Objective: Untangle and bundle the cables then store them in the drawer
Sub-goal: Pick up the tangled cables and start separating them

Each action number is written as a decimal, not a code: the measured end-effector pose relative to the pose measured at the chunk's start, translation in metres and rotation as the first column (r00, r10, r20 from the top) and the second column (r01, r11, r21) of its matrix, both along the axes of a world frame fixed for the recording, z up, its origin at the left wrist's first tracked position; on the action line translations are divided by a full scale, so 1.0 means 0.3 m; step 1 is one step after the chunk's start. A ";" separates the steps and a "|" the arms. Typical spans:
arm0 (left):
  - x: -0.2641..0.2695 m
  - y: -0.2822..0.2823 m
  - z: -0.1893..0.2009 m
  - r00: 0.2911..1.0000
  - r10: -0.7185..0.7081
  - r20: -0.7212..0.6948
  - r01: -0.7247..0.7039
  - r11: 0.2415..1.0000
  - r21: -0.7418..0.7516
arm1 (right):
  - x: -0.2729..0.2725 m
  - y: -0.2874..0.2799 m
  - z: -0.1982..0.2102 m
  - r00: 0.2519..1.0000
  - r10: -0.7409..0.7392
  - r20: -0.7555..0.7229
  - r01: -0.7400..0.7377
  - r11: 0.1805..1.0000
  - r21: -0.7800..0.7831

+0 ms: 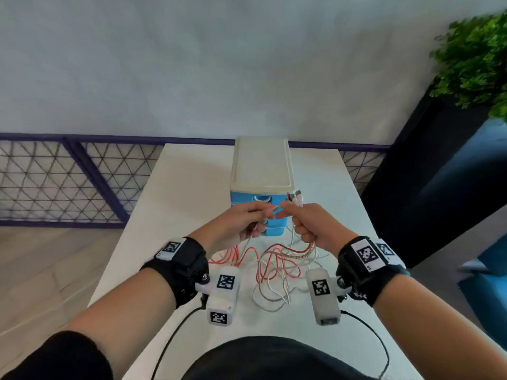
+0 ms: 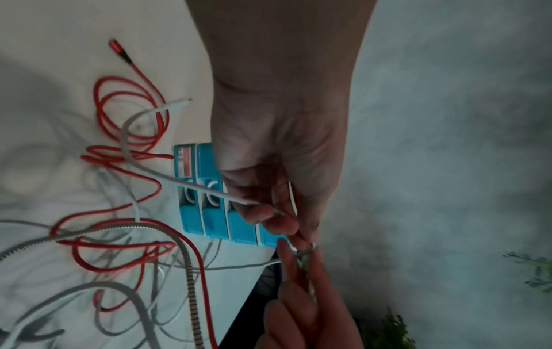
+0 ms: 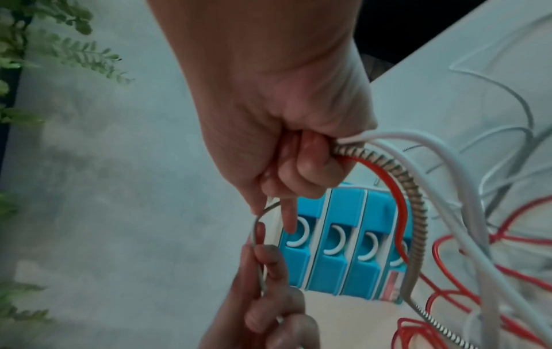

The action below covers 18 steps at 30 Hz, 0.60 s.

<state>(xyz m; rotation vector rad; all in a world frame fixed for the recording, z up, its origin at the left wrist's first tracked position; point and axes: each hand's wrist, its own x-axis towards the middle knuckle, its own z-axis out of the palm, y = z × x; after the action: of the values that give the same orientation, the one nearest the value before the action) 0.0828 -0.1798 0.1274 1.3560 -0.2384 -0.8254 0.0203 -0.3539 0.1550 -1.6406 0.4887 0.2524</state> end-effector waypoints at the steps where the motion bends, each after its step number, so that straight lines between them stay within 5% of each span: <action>1: 0.000 0.016 0.002 0.999 -0.028 0.018 0.028 1.000 0.007 | 0.005 0.007 0.001 1.000 -0.016 -0.002 0.016 0.998 0.060; 5: -0.003 0.070 -0.020 0.977 -0.177 0.116 0.149 0.965 0.216 | 0.032 0.016 0.014 0.992 -0.127 -0.002 0.125 0.973 0.195; 11: 0.020 0.183 -0.129 0.843 -0.461 0.278 0.258 0.800 0.542 | 0.034 -0.028 0.020 0.971 -0.240 0.025 0.232 0.957 0.175; 15: 0.035 0.198 -0.182 0.893 -0.372 0.253 0.187 0.818 0.543 | 0.013 -0.026 0.018 0.971 -0.239 0.014 0.234 0.959 0.159; 18: 0.034 0.187 -0.194 0.867 -0.420 0.267 0.162 0.745 0.647 | 0.007 -0.033 0.019 0.966 -0.257 0.009 0.253 0.955 0.153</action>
<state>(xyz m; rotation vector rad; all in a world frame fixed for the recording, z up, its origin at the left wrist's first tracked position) 0.0931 -0.1237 0.0693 2.1505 -0.5588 -0.9267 0.0223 -0.3637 0.1606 -1.4152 0.6382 0.0707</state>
